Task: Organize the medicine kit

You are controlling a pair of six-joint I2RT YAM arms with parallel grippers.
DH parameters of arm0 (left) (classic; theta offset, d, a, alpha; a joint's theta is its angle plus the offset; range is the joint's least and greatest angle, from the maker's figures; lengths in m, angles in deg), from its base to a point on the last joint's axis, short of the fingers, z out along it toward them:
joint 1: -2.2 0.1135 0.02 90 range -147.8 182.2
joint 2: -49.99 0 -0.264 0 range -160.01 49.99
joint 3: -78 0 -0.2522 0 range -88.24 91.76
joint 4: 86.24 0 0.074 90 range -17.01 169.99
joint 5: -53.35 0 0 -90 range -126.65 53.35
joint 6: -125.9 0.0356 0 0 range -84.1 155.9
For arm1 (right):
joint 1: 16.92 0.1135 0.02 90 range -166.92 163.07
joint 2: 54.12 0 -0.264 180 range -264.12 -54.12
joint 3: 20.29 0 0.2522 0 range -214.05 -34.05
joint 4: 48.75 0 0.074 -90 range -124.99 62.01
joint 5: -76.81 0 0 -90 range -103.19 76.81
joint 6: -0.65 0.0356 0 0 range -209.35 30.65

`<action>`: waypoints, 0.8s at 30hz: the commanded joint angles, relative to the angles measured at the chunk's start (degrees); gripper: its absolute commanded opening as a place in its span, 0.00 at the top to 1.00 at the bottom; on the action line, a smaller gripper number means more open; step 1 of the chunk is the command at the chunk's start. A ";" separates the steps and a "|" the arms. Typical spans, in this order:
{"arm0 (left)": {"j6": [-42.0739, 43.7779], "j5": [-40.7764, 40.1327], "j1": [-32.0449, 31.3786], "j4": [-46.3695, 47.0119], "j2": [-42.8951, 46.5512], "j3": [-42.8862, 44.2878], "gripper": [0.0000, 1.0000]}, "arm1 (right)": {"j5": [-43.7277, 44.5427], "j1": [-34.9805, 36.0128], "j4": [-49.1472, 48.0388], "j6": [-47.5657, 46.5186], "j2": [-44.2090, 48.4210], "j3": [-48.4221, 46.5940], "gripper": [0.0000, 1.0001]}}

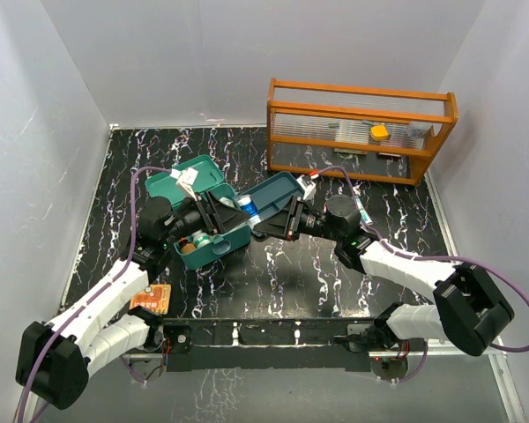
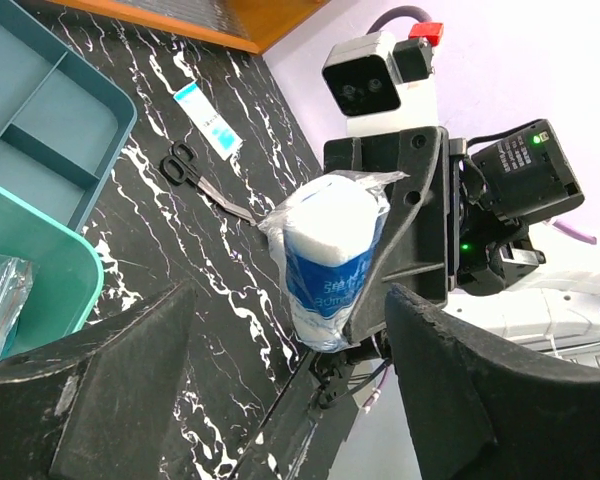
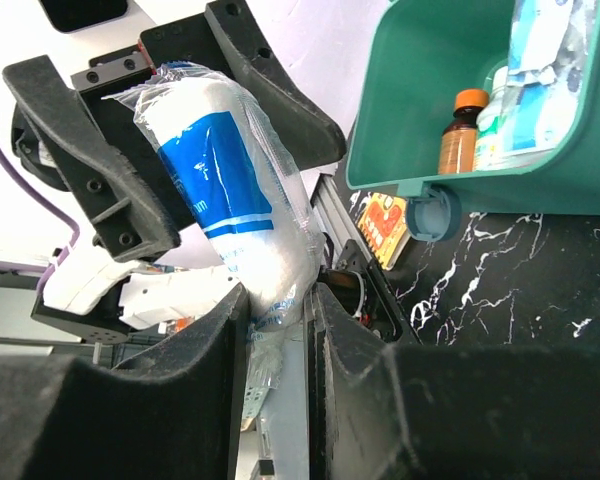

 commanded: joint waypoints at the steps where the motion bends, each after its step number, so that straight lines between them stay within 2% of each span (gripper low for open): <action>1: -2.09 2.22 -0.26 4.39 0.43 0.70 0.28 | -1.96 0.32 -7.68 2.08 -0.62 -2.48 0.81; 6: -5.82 2.75 -0.26 11.48 -0.39 -1.25 0.38 | -3.88 0.43 -9.84 3.47 -2.60 -3.21 0.80; 11: -7.19 3.12 -0.27 16.92 0.13 -3.53 0.40 | -5.21 0.63 -11.36 4.66 -3.79 -3.43 0.80; 18: -7.22 4.32 -0.26 17.06 -0.64 -4.28 0.44 | -7.25 0.76 -15.25 7.18 -4.70 -3.08 0.80; 24: -5.50 1.64 -0.26 19.85 0.76 -5.63 0.62 | -7.47 0.84 -15.36 6.76 -4.70 -2.42 0.79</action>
